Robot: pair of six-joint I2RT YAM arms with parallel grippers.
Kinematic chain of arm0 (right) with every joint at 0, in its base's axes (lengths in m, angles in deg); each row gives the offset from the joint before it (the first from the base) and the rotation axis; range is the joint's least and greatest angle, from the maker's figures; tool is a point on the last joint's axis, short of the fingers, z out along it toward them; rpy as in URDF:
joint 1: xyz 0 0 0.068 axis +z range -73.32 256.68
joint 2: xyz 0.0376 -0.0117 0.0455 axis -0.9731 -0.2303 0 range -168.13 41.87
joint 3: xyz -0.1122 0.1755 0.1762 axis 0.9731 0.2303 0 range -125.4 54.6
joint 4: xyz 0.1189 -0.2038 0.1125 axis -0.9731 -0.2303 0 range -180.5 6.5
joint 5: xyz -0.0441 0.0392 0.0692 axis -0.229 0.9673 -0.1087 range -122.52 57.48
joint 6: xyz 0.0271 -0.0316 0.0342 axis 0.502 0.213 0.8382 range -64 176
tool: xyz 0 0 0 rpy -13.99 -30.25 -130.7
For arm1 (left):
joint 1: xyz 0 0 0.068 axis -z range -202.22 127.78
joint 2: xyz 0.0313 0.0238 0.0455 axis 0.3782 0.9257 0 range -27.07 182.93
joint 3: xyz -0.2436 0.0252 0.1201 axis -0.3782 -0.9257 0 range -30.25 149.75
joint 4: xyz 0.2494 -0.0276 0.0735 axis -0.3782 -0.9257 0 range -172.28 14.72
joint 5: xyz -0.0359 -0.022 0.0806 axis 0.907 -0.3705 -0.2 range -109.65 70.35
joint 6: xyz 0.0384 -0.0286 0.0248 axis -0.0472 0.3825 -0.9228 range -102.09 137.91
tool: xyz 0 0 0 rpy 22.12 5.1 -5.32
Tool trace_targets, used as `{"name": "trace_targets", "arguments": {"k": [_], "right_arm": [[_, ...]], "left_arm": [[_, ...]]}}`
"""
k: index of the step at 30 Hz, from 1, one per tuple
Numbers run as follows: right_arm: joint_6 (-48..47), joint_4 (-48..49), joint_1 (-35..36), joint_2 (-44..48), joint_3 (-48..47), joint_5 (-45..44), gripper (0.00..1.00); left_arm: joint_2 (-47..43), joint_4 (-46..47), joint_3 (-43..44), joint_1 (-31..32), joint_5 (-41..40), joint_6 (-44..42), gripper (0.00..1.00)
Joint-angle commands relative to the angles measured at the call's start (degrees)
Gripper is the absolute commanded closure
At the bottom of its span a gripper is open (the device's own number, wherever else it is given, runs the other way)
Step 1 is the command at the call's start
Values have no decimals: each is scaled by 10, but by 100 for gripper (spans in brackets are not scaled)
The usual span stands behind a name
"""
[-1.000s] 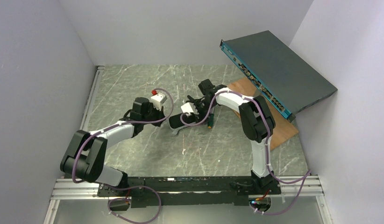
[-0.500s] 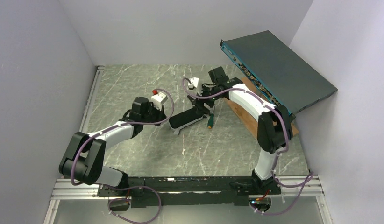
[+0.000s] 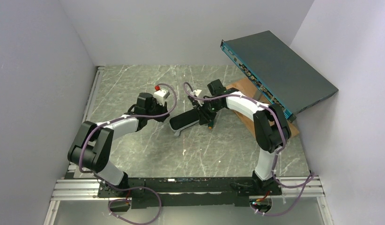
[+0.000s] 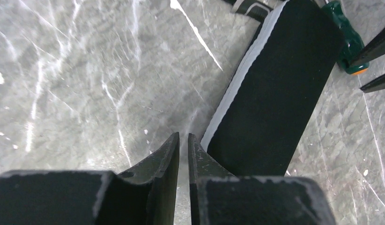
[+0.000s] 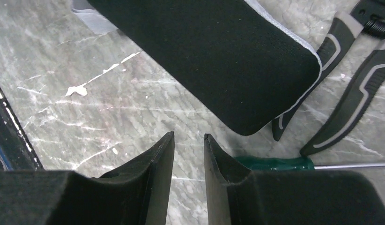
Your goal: Open the umbrella
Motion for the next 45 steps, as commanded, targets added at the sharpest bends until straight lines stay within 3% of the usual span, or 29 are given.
{"name": "trace_targets", "arguments": {"k": [1,12,17,23,31,36,45], "right_arm": [[31,31,-2,-33,-22,2,68],[52,52,-24,-152,-167,62,60],[57,25,-25,-172,-212,97,46],[156,4,-42,-170,-242,111,17],[198,-107,-36,-187,-280,60,14],[226,-169,-22,-222,-319,74,13],[277,-139,-5,-239,-329,100,10]], "left_arm": [[16,-15,14,4,36,27,83],[-18,7,-52,35,82,36,84],[-22,1,-47,38,77,32,81],[-92,52,-107,55,105,16,65],[-83,45,-114,55,81,16,68],[-99,66,-146,74,89,-11,62],[-60,104,-126,110,89,-63,64]]}}
